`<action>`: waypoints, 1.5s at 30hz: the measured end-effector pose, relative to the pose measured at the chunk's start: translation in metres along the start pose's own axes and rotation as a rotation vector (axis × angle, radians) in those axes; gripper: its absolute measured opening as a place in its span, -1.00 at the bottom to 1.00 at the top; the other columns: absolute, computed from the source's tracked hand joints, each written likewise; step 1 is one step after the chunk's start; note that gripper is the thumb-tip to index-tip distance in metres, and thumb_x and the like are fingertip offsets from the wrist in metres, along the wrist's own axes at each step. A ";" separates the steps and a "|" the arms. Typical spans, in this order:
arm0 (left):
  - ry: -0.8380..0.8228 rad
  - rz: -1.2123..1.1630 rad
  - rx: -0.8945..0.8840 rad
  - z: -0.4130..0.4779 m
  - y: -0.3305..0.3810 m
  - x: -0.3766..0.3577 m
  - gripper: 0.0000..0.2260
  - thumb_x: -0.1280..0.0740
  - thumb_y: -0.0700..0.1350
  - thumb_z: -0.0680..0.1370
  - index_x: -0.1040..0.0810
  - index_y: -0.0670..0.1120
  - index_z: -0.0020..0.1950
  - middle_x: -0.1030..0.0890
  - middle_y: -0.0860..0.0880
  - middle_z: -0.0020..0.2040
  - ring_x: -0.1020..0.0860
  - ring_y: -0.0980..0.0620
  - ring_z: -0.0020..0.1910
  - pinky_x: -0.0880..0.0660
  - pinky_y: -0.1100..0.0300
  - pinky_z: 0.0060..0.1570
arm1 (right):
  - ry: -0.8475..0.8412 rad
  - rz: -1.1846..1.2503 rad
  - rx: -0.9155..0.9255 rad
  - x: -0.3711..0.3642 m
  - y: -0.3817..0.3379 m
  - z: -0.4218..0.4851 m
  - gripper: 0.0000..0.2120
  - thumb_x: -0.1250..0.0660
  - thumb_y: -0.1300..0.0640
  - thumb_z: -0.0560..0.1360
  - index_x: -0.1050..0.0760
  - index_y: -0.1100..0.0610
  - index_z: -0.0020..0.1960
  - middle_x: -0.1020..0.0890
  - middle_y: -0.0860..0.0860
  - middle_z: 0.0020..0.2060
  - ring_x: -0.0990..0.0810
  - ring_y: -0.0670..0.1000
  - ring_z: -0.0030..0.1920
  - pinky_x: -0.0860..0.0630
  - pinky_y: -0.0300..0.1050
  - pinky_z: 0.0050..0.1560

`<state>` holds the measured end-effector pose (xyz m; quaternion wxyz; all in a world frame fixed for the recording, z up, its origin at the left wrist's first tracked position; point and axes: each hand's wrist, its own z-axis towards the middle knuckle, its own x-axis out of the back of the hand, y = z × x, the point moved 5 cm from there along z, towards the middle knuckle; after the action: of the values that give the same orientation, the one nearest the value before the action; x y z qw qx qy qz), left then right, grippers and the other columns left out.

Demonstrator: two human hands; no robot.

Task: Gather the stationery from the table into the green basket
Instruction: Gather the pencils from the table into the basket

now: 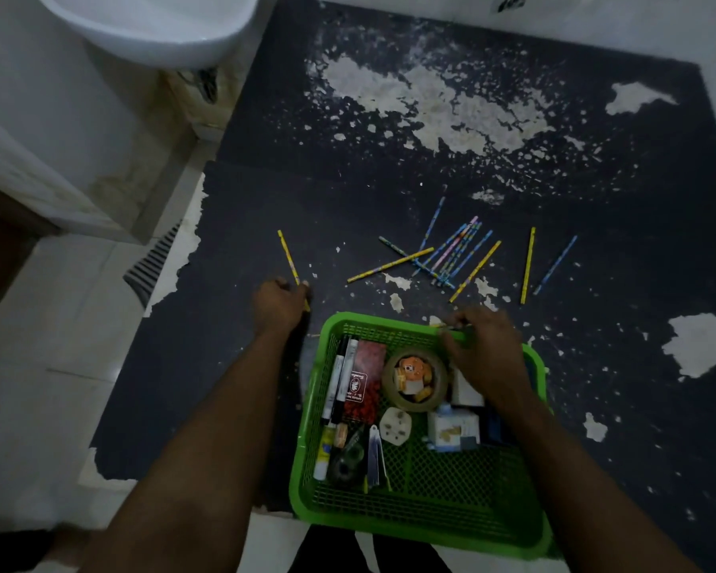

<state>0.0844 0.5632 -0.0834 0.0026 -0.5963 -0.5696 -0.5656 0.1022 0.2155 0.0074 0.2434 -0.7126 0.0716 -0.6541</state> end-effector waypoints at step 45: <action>-0.776 1.139 -1.109 -0.285 0.027 -0.121 -0.89 -0.45 -0.09 0.49 -0.71 -0.06 -0.03 -0.71 -0.10 -0.07 -0.69 -0.10 -0.10 -0.49 0.18 -0.17 | 0.002 0.642 -0.338 0.006 0.090 -0.027 -0.86 -0.47 -0.03 0.48 -0.63 0.02 -0.04 -0.65 -0.08 -0.10 -0.60 -0.08 -0.01 -0.45 -0.26 -0.03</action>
<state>-0.0535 0.2873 -0.0452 -0.1991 -0.8548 0.2096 -0.4310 0.0965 0.1284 -0.0264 0.3152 -0.6834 0.3991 -0.5238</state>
